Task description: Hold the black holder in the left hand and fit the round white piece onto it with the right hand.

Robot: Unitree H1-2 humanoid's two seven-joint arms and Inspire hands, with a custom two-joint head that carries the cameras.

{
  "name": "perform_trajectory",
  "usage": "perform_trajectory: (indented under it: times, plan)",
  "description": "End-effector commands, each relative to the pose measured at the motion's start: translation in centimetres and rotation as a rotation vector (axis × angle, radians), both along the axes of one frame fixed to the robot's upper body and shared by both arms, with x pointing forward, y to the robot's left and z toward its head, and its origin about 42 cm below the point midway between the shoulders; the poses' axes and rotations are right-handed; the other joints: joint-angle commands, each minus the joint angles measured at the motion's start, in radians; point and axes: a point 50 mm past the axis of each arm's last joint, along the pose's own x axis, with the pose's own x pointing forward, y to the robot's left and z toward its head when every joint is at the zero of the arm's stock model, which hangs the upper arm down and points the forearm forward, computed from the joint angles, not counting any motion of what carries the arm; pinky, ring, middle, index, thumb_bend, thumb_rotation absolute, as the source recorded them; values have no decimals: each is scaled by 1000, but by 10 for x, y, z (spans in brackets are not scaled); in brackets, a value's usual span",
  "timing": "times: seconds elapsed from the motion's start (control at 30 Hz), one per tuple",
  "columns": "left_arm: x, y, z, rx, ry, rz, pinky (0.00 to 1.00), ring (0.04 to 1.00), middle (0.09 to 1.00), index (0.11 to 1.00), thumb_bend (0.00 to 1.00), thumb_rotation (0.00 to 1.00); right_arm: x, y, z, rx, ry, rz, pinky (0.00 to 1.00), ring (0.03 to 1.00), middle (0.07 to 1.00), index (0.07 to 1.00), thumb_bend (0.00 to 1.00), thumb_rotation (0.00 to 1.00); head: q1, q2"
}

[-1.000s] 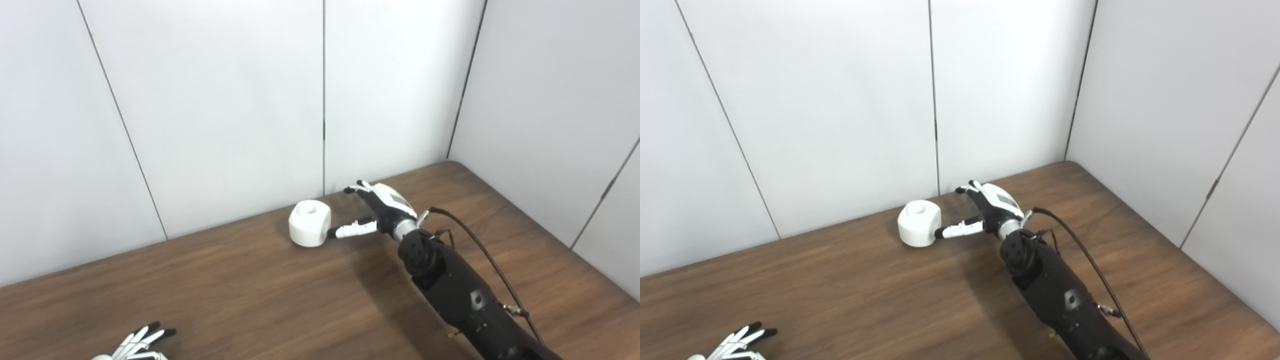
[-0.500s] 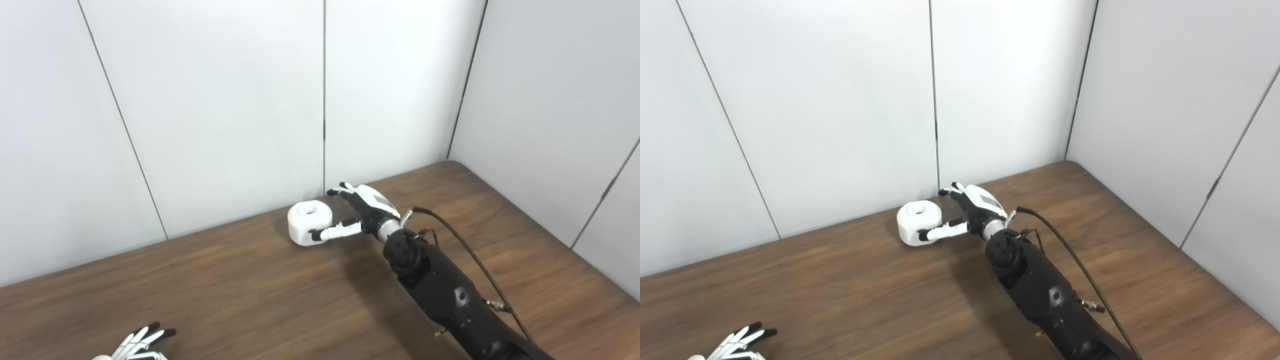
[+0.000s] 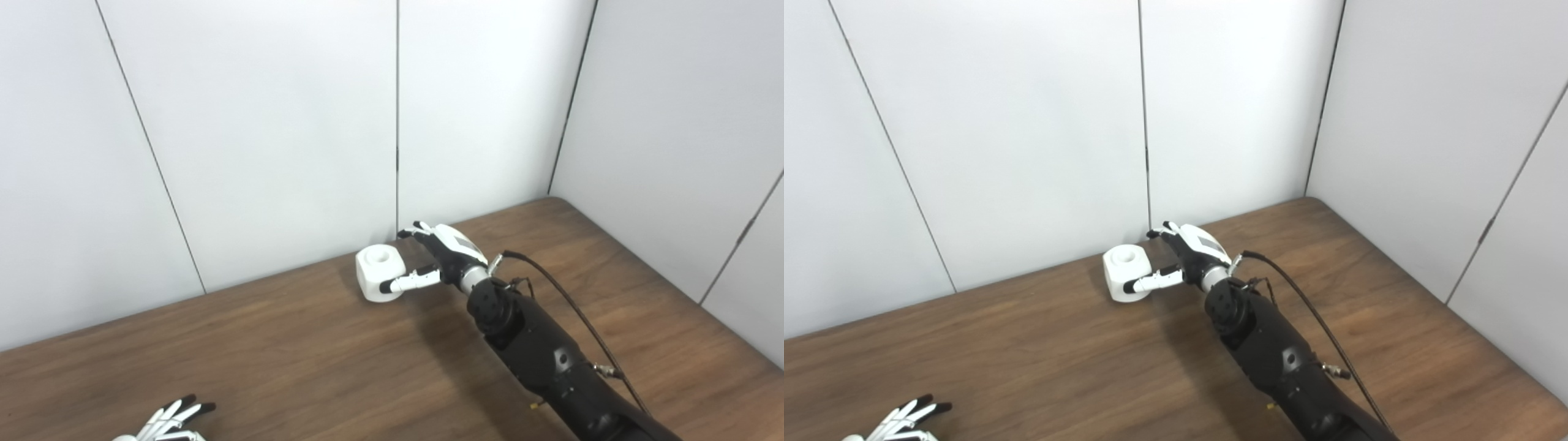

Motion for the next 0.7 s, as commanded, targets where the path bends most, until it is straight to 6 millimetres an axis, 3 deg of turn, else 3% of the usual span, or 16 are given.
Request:
perform_trajectory:
  times: [0.0, 0.67]
  plan:
    - [-2, 10, -7, 71, 30, 22, 1000, 974, 897, 479, 515, 49, 12, 3, 33, -10, -104, 29, 974, 1000, 1000, 874, 1000, 534, -2, -1]
    - [-2, 9, -7, 70, 31, 24, 1000, 973, 896, 479, 515, 49, 10, 3, 33, -11, -106, 21, 971, 1000, 1000, 873, 1000, 525, 2, -1]
